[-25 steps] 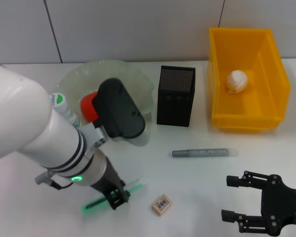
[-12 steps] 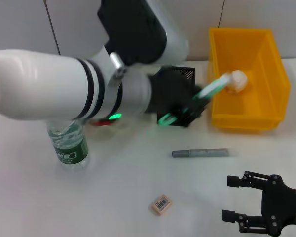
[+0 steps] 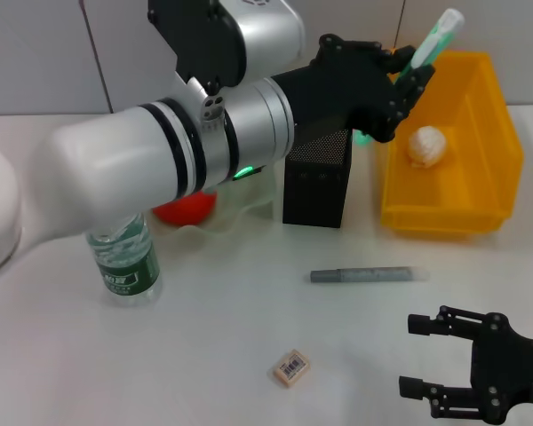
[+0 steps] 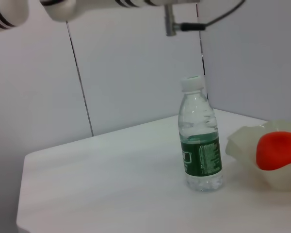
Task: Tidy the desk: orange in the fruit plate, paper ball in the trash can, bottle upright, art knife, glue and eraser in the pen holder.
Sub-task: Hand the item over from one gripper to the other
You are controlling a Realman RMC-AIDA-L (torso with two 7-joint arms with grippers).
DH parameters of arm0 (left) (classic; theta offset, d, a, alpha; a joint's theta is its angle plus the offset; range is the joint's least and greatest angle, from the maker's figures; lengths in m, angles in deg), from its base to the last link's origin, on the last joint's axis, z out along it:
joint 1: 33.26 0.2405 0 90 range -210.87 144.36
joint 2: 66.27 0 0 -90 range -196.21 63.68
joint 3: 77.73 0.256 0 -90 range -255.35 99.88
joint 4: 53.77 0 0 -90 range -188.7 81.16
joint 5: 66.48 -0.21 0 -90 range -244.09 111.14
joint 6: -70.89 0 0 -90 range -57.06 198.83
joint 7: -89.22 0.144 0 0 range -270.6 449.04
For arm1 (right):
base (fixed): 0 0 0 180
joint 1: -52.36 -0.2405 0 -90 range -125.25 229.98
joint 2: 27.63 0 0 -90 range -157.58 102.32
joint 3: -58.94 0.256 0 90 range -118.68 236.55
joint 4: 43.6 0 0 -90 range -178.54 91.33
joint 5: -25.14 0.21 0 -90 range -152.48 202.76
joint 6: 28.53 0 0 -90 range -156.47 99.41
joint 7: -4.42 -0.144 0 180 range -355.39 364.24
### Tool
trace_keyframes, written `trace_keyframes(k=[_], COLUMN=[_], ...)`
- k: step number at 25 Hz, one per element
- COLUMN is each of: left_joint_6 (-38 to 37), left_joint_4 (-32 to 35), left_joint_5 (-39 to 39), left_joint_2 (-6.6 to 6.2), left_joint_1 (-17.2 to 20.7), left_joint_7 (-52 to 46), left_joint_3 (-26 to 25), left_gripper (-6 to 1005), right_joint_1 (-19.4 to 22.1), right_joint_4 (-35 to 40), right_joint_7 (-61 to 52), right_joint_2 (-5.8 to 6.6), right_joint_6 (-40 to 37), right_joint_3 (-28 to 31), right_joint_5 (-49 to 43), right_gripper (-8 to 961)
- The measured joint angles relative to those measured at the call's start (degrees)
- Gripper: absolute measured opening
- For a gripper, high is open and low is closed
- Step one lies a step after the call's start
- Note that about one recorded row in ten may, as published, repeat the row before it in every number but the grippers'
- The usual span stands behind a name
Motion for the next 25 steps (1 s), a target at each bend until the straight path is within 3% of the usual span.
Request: trace_keyframes(k=[1, 4, 5, 8, 9, 10, 13, 14, 15, 19, 25], left_joint_6=[0.0, 1.19, 1.19, 0.15, -2.38, -2.38, -7.76, -12.07, -12.07, -20.55, -22.46], left_joint_4=[0.0, -6.74, -6.74, -11.5, -15.13, -15.13, -21.33, -25.81, -25.81, -34.6, -37.91], left_joint_5=[0.0, 16.18, 16.18, 26.1, 33.86, 33.86, 46.65, 55.26, 55.26, 68.43, 71.92], left_joint_2=[0.0, 0.03, 0.03, 0.02, 0.03, 0.03, 0.02, 0.02, 0.02, 0.03, 0.03], left_joint_1=[0.0, -2.35, -2.35, -3.91, -4.79, -4.79, -5.79, -6.36, -6.36, -7.9, -8.83], left_joint_7=[0.0, 14.97, 14.97, 26.04, 35.77, 35.77, 50.42, 59.43, 59.43, 72.27, 73.99], left_joint_3=[0.0, 0.16, 0.16, 0.1, 0.09, 0.09, 0.08, 0.1, 0.1, 0.61, 1.94], left_gripper=[189, 189, 189, 189, 189, 189, 189, 189, 189, 189, 189], right_joint_1=[-0.01, -0.24, -0.24, -0.37, -0.41, -0.41, -0.42, -0.42, -0.42, -0.49, -0.63], right_joint_4=[0.0, 0.16, 0.16, 0.39, 0.51, 0.51, 0.59, 0.67, 0.67, 1.0, 1.16], right_joint_7=[0.03, 0.16, 0.16, 0.19, 0.22, 0.22, 0.27, 0.29, 0.29, 0.32, 0.34], right_joint_2=[0.0, -0.04, -0.04, -0.07, -0.08, -0.08, -0.09, -0.09, -0.09, -0.09, -0.34], right_joint_6=[-0.01, 0.01, 0.01, 0.02, 0.03, 0.03, 0.09, 0.15, 0.15, 0.25, 0.2], right_joint_3=[0.0, 0.05, 0.05, 0.09, 0.1, 0.1, 0.1, 0.1, 0.1, 0.1, 0.16], right_joint_5=[0.0, 0.0, 0.0, 0.0, 0.0, 0.0, 0.0, 0.0, 0.0, 0.0, -0.01], right_gripper=[775, 775, 774, 774, 774, 774, 774, 774, 774, 774, 775])
